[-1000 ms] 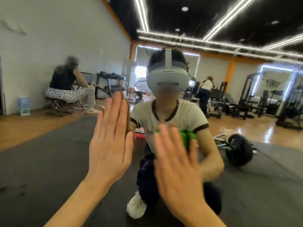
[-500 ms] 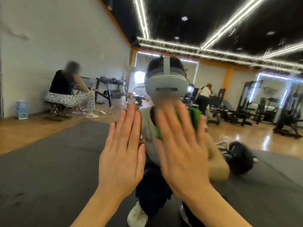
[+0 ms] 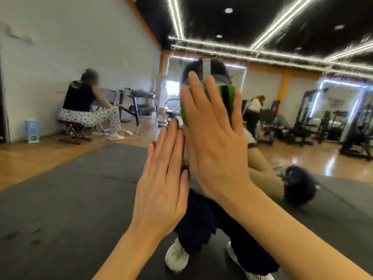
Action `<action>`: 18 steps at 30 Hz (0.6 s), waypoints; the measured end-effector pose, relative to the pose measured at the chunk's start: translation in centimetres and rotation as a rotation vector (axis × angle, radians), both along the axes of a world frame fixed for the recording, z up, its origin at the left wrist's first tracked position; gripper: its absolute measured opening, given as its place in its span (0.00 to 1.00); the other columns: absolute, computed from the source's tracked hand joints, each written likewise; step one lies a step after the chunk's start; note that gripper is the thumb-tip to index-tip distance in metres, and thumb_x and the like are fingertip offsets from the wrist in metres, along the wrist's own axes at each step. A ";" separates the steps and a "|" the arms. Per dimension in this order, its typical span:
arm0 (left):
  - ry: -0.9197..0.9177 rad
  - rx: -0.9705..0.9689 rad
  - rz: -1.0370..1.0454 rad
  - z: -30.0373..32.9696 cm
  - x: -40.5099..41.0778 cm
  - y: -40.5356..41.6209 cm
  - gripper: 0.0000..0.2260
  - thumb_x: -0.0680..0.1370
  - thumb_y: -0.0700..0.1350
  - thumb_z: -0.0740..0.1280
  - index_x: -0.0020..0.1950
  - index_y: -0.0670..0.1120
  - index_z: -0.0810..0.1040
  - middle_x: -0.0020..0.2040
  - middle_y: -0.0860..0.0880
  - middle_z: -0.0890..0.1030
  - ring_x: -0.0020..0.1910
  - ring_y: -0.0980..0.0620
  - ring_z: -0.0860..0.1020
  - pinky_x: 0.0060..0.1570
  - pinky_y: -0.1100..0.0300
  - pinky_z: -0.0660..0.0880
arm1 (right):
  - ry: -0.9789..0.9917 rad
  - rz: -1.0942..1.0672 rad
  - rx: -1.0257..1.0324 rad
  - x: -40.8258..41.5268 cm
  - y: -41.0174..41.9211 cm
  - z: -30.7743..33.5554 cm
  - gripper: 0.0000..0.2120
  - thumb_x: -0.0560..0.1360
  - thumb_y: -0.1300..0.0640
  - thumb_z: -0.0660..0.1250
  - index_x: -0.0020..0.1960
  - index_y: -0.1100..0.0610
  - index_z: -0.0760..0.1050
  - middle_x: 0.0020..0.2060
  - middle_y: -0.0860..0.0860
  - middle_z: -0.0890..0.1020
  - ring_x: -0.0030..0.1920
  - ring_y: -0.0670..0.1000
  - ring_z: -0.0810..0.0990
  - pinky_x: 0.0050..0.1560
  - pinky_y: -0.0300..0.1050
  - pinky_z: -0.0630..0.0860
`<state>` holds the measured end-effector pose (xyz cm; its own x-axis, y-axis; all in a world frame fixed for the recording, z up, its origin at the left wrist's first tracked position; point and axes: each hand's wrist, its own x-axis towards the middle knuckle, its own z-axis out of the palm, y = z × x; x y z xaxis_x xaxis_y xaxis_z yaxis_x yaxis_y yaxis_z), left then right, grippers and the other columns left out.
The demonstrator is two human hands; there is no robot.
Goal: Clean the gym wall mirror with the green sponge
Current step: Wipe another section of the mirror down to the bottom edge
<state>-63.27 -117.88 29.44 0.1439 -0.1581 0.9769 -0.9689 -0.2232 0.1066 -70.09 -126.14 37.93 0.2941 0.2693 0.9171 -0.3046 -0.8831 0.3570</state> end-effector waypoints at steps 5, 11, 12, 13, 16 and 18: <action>0.019 -0.042 0.061 -1.1 1.3 1.9 0.29 0.82 0.43 0.54 0.82 0.41 0.49 0.83 0.52 0.46 0.82 0.51 0.45 0.80 0.56 0.40 | 0.065 -0.072 -0.019 -4.4 -4.5 0.1 0.28 0.83 0.55 0.54 0.81 0.61 0.55 0.80 0.60 0.58 0.80 0.52 0.49 0.79 0.54 0.39; 0.113 -0.085 0.190 -1.9 4.9 4.8 0.29 0.83 0.45 0.52 0.82 0.39 0.47 0.83 0.48 0.44 0.82 0.50 0.43 0.80 0.55 0.39 | -0.143 -0.070 0.244 -5.6 -5.0 -0.3 0.28 0.83 0.56 0.54 0.80 0.65 0.55 0.79 0.62 0.57 0.80 0.58 0.51 0.79 0.54 0.37; 0.115 -0.082 0.197 -2.0 5.0 4.8 0.28 0.84 0.45 0.51 0.82 0.40 0.47 0.83 0.48 0.44 0.82 0.49 0.43 0.80 0.54 0.40 | -0.117 -0.065 0.184 -3.4 -3.0 0.2 0.28 0.82 0.58 0.55 0.80 0.64 0.55 0.79 0.62 0.58 0.79 0.59 0.52 0.79 0.56 0.39; 0.107 -0.078 0.202 -2.0 5.1 4.8 0.28 0.84 0.45 0.51 0.82 0.40 0.46 0.83 0.49 0.43 0.83 0.49 0.43 0.80 0.54 0.40 | -0.081 -0.047 0.109 -1.0 -0.8 0.8 0.28 0.82 0.58 0.56 0.80 0.64 0.56 0.79 0.61 0.58 0.79 0.59 0.53 0.79 0.58 0.41; 0.090 -0.077 0.205 -2.2 5.4 4.8 0.29 0.84 0.45 0.51 0.82 0.42 0.44 0.83 0.52 0.41 0.82 0.50 0.43 0.80 0.56 0.39 | -0.002 -0.002 -0.058 4.0 3.6 2.3 0.28 0.83 0.58 0.58 0.80 0.61 0.56 0.80 0.58 0.59 0.80 0.57 0.55 0.79 0.59 0.45; 0.084 -0.080 0.195 -2.2 5.4 4.7 0.30 0.83 0.46 0.52 0.83 0.44 0.44 0.83 0.52 0.41 0.82 0.50 0.43 0.80 0.56 0.39 | 0.030 -0.027 -0.109 3.3 2.4 2.4 0.26 0.84 0.56 0.56 0.81 0.60 0.56 0.80 0.57 0.59 0.80 0.56 0.54 0.80 0.57 0.44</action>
